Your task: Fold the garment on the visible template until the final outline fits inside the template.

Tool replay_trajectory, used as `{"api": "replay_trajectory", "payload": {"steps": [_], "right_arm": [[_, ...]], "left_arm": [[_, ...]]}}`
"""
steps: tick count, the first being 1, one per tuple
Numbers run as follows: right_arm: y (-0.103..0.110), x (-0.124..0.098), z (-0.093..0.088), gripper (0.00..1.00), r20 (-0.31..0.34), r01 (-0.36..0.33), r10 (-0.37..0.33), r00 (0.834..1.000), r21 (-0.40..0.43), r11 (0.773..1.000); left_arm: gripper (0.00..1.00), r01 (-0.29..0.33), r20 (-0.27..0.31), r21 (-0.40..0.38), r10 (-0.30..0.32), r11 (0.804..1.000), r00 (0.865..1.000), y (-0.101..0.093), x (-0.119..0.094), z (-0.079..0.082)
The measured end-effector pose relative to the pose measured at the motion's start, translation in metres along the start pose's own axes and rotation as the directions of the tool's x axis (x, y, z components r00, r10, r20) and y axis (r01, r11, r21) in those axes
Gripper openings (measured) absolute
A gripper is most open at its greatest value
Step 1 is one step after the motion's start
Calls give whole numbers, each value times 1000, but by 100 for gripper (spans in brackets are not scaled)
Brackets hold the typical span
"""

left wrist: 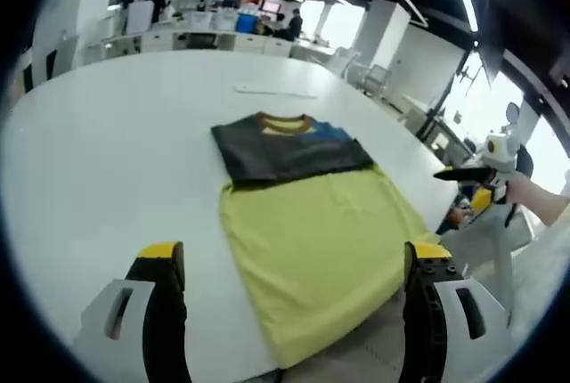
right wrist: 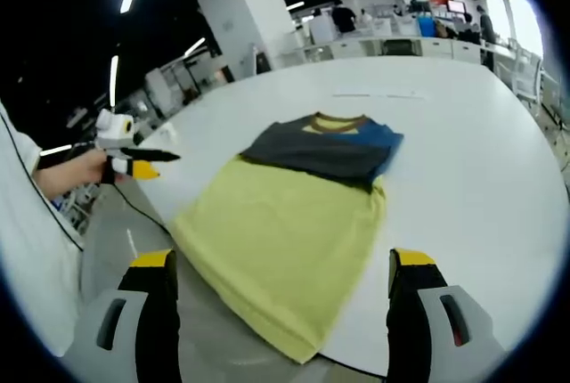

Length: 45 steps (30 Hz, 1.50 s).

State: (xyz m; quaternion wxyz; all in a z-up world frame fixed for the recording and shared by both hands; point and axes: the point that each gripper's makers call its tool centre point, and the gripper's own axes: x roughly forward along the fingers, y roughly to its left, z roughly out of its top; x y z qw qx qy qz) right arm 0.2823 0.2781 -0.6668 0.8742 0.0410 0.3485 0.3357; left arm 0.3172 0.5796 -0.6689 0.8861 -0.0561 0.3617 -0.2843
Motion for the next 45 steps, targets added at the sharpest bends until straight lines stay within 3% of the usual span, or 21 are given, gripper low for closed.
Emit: {"api": "replay_trajectory", "payload": {"steps": [6,13,34,45], "right_arm": [[-3,-4,-3,97,-2,6,-6,1000,16,1000],[-4,-7,-9,97,-14,12,-11,1000,26,1000],[-7,-8,-20,96,-33,17,-15,999,57,998],[-6,-5,-38,92,-67,10,-3,998,98,995]], "left_arm": [[99,22,-20,4,-22,1000,1000,-3,-19,-17],[99,19,-35,1,-19,1000,999,0,-25,-29],[99,27,-89,-16,-29,999,996,1,-20,-51],[98,32,-137,-50,-39,998,990,4,-17,-72]]}}
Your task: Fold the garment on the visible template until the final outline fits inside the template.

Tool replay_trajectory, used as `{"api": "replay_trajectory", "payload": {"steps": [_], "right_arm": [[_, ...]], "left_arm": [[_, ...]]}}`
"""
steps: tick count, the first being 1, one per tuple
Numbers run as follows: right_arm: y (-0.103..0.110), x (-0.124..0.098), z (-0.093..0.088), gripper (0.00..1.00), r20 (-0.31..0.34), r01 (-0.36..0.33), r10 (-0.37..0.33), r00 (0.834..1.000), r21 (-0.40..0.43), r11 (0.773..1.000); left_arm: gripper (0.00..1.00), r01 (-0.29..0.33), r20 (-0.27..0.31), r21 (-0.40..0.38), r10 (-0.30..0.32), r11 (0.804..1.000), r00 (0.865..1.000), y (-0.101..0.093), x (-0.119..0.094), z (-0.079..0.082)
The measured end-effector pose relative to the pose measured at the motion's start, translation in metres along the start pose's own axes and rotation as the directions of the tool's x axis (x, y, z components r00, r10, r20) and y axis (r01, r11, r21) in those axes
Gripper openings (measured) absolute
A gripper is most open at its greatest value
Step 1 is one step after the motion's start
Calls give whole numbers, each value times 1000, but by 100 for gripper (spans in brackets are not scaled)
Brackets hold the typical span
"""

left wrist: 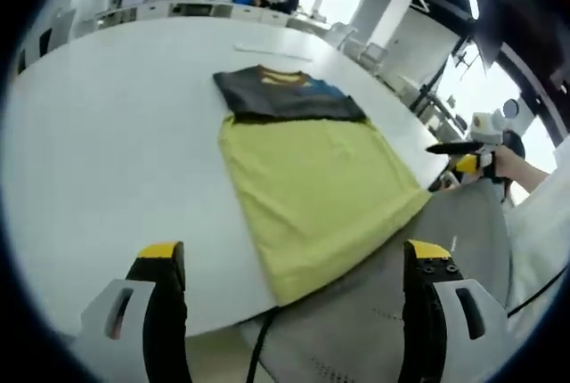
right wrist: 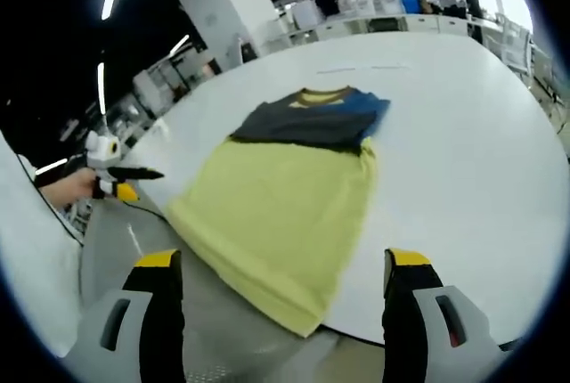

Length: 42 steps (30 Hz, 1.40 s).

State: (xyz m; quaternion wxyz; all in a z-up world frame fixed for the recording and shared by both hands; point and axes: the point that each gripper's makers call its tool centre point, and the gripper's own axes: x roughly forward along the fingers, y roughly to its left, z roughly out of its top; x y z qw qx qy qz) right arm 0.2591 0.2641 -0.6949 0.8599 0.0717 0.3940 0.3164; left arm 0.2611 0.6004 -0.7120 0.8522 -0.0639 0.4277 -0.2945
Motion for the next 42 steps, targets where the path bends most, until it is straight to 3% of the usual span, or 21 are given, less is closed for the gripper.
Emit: {"api": "replay_trajectory", "payload": {"steps": [12,23,28,42], "right_arm": [[-3,5,-14,84,-40,-8,9,999,35,999],[-7,4,-27,73,-89,-9,17,996,80,997],[-6,4,-38,70,-149,-16,26,989,67,998],[-3,8,-54,48,-204,-51,82,975,153,987]], "left_arm": [[91,-2,-60,-46,0,999,998,6,6,-21],[83,10,-102,-64,-17,998,995,7,9,-30],[80,22,-123,-77,-32,997,992,7,10,-34],[70,32,-156,-104,-48,994,987,5,11,-40]]}}
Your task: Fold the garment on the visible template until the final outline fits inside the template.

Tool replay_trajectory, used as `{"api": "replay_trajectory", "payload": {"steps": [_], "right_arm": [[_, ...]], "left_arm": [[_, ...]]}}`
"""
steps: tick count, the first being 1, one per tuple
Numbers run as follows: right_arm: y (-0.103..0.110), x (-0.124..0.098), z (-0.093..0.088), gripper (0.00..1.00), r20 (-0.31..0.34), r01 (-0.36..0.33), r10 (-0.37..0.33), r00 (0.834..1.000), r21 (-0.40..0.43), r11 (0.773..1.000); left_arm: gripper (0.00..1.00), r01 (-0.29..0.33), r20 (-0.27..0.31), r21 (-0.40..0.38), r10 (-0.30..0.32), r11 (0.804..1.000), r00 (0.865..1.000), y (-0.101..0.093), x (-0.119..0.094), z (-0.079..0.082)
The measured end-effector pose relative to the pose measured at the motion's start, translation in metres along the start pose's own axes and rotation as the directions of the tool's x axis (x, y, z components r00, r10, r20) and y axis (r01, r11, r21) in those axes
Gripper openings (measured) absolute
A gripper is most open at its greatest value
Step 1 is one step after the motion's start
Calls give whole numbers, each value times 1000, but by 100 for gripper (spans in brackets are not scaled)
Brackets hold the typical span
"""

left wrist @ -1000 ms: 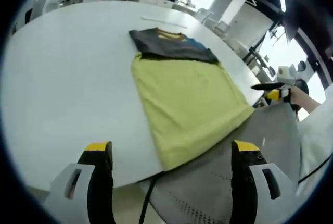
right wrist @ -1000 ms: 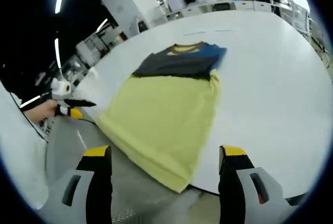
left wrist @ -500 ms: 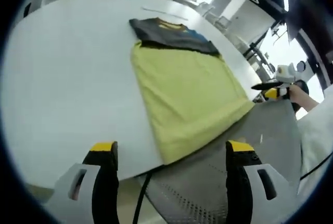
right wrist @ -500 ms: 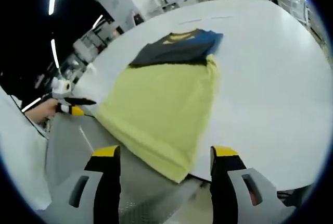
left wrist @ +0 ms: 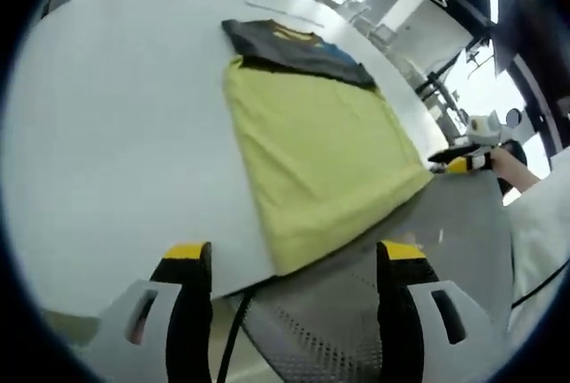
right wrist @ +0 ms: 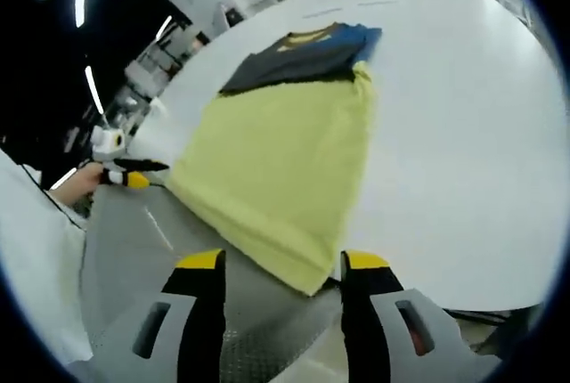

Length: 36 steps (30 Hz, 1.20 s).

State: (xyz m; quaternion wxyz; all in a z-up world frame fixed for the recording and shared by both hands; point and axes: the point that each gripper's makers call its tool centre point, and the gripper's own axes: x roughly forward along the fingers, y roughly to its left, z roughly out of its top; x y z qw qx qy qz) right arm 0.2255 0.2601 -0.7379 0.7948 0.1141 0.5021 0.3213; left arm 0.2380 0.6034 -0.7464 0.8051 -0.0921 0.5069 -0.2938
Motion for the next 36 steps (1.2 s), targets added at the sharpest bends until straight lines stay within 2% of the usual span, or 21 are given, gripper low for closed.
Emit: {"api": "replay_trajectory", "payload": {"steps": [13,17,23,27,29,36], "right_arm": [[-10,4,-12,39,-97,19,-11,995,80,997],[-15,6,-17,28,-145,51,-40,989,70,996],[-19,6,-20,26,-172,57,-42,984,80,995],[-21,6,-24,26,-212,75,-51,976,108,991],[-24,6,-25,23,-227,86,-62,972,96,992],[-26,9,-27,15,-227,75,-46,973,125,989]], "left_arm": [[58,23,-31,-34,-24,999,999,-5,-1,-7],[55,25,-35,-43,-27,999,999,-9,-1,-7],[50,31,-47,-59,-34,998,998,-11,-1,-8],[46,36,-67,-79,-41,996,997,-13,0,-9],[44,33,-72,-81,-39,996,997,-12,0,-8],[38,39,-84,-110,-48,993,995,-11,2,-8]]}}
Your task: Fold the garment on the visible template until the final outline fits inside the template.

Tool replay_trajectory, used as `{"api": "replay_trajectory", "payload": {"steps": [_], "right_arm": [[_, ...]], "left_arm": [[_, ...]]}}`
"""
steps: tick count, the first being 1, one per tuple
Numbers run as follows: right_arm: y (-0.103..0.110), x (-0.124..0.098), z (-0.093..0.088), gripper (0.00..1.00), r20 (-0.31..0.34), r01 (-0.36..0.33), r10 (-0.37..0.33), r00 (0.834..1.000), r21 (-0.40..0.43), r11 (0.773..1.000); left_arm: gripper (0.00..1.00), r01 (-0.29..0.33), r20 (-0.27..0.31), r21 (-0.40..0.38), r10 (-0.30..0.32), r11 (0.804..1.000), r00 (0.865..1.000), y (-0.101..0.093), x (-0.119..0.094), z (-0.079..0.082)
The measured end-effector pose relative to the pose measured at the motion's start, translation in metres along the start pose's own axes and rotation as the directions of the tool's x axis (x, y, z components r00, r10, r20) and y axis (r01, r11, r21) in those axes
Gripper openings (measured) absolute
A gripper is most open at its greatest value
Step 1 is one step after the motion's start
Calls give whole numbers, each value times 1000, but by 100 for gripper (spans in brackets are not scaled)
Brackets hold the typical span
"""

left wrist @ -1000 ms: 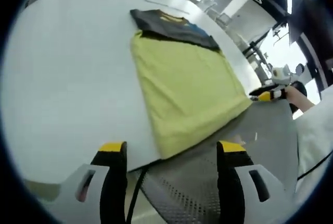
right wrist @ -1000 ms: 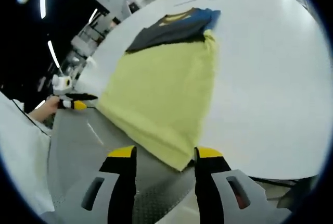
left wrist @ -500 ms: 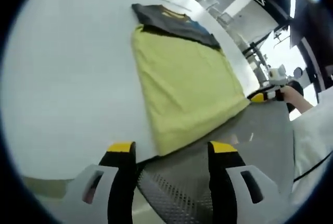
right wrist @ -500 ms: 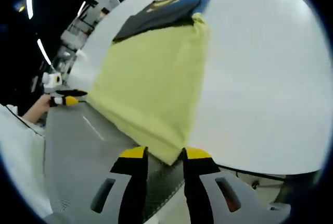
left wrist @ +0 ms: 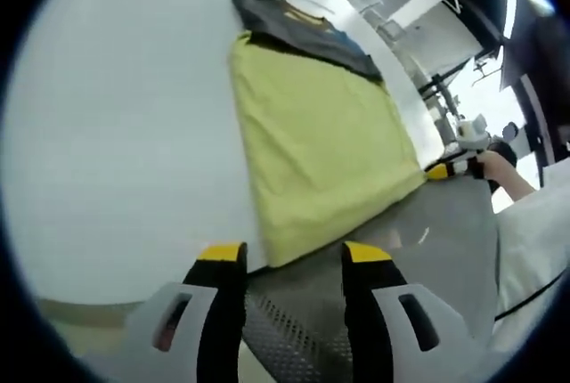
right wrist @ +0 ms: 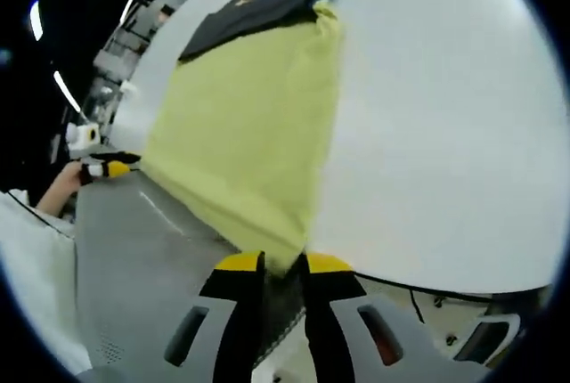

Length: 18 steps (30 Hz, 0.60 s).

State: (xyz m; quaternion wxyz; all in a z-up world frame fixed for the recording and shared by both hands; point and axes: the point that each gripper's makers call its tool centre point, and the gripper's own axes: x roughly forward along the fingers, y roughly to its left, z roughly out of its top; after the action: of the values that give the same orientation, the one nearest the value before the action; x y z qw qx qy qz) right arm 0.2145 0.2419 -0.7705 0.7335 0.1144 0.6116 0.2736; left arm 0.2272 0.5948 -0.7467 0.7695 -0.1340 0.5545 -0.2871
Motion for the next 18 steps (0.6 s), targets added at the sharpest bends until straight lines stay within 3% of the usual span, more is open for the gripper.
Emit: {"api": "replay_trajectory", "payload": {"steps": [18], "right_arm": [[-3,2,-1,6,-17,-2,2,1000,-4,1000]], "left_arm": [[21,2,-13,-35,-3,999,1000,3,8,-1]]}}
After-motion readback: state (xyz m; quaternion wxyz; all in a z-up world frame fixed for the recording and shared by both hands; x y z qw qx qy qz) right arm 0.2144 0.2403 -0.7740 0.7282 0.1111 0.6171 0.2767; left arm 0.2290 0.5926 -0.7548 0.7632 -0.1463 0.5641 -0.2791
